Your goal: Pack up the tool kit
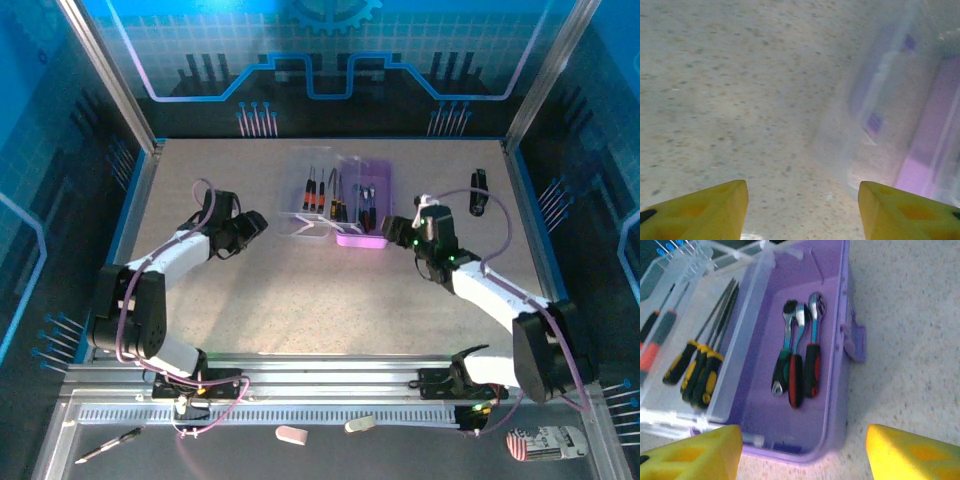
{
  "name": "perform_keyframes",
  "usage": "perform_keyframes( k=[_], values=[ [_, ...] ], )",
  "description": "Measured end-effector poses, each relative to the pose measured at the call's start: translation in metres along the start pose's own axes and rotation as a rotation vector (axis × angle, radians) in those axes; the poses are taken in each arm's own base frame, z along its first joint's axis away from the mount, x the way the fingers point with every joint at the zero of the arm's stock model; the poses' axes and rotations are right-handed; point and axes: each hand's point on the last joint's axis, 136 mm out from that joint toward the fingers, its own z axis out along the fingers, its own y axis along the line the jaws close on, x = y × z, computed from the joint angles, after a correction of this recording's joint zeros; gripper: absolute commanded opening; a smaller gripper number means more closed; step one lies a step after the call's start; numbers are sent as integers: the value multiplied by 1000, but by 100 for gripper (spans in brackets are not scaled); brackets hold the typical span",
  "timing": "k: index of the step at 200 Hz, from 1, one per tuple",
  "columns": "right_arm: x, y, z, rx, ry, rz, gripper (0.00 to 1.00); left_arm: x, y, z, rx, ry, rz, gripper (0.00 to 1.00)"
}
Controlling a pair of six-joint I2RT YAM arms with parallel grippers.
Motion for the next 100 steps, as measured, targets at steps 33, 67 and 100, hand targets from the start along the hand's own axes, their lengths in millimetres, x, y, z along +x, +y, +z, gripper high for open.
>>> perform_keyframes(
  k=[33, 67, 100],
  values=[
    [-9, -15, 35, 0, 99, 28, 38, -12, -28, 23, 85, 51, 23, 44],
    [21, -23, 51, -30, 225, 57, 35, -4, -19, 47, 77, 105, 35, 42],
    [30, -21, 50, -55, 256, 64, 37, 1, -18, 57, 93, 136, 58, 38]
  ],
)
